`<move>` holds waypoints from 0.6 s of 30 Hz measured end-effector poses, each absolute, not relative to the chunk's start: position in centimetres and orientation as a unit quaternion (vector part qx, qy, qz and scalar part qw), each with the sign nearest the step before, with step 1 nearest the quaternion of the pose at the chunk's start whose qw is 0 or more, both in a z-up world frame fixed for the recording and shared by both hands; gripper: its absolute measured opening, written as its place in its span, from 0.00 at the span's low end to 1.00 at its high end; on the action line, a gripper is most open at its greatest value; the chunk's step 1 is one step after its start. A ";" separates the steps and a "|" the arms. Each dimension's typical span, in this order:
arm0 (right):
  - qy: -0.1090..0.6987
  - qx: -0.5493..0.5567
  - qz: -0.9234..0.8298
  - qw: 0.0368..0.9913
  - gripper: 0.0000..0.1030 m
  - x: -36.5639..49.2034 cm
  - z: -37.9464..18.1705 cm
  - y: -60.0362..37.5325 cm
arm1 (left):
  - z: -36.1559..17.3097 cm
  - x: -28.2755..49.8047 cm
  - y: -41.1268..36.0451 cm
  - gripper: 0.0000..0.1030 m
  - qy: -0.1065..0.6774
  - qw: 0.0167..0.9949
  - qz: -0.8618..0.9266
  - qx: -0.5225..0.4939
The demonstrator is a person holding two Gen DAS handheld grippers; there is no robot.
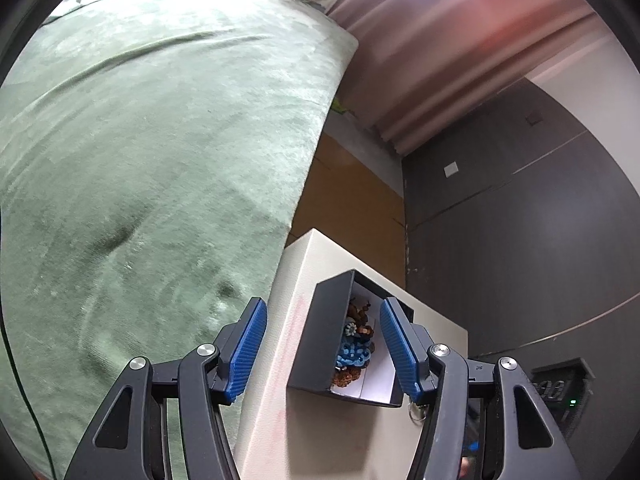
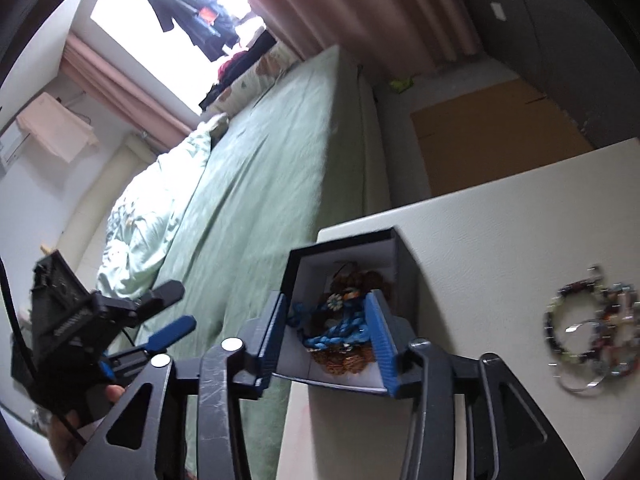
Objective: Organize jewelry
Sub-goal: 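Open the right gripper over the box and withdraw both grippers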
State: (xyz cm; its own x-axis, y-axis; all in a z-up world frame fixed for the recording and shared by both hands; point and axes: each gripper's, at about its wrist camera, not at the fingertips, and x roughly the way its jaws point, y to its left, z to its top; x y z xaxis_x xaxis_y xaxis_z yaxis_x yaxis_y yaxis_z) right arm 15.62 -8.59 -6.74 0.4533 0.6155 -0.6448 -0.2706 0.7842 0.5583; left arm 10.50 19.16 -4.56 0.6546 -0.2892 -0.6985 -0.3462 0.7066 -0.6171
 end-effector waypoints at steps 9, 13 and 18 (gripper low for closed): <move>0.456 0.194 0.213 0.842 0.75 15.0 -4.8 -14.8 | -3.5 11.0 15.0 0.79 0.411 0.844 -0.009 -0.344; 0.468 0.205 0.188 0.839 0.77 15.2 -4.9 -17.8 | -3.0 11.3 13.0 0.82 0.410 0.853 -0.019 -0.323; 0.477 0.213 0.160 0.838 0.77 15.1 -5.0 -21.7 | -2.6 11.9 9.7 0.82 0.410 0.860 -0.040 -0.300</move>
State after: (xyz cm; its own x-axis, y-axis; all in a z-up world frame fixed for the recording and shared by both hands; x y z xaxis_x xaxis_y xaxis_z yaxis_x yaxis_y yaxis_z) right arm 15.11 -21.70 -5.04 0.4945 0.4709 -0.7306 -0.0642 0.8580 0.5096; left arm 11.89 9.73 -2.65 0.6604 -0.3149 -0.6817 -0.1773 0.8167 -0.5491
